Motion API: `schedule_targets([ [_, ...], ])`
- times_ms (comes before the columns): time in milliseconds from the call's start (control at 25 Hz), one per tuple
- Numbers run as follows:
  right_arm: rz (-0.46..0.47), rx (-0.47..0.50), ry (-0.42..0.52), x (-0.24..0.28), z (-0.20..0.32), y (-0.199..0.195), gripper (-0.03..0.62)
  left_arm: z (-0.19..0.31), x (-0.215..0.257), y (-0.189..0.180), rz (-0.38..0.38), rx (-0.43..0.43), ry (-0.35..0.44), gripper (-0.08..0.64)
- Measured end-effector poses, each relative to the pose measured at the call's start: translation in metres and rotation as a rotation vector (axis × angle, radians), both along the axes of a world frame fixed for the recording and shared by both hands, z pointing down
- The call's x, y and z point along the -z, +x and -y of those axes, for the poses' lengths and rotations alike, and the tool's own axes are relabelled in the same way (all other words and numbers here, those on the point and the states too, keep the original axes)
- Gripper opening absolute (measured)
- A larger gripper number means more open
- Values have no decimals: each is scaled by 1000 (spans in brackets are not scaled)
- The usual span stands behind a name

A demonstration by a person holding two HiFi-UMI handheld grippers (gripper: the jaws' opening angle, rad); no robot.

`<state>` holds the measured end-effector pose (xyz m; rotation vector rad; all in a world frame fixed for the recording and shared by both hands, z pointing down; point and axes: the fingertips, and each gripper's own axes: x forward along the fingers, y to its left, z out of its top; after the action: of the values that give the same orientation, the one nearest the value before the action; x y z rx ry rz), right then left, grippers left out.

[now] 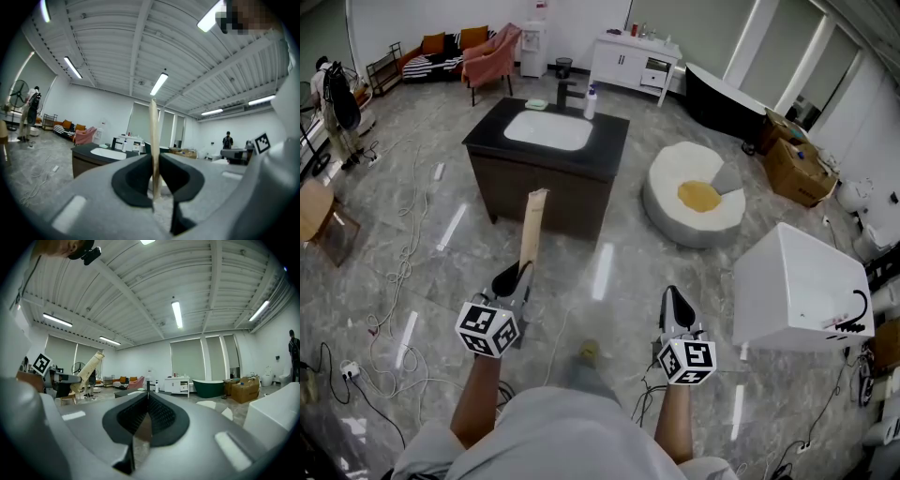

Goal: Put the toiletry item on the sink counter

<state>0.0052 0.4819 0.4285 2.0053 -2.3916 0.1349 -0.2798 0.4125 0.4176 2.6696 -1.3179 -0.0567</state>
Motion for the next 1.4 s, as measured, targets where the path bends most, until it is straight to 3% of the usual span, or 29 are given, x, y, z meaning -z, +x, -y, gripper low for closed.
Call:
schedule_targets([
  [880, 19, 95, -28, -8, 211, 90, 3, 196, 2, 93, 44, 51, -28, 48],
  [1400, 31, 165, -48, -13, 293, 91, 3, 258, 3, 101, 59, 98, -31, 48],
])
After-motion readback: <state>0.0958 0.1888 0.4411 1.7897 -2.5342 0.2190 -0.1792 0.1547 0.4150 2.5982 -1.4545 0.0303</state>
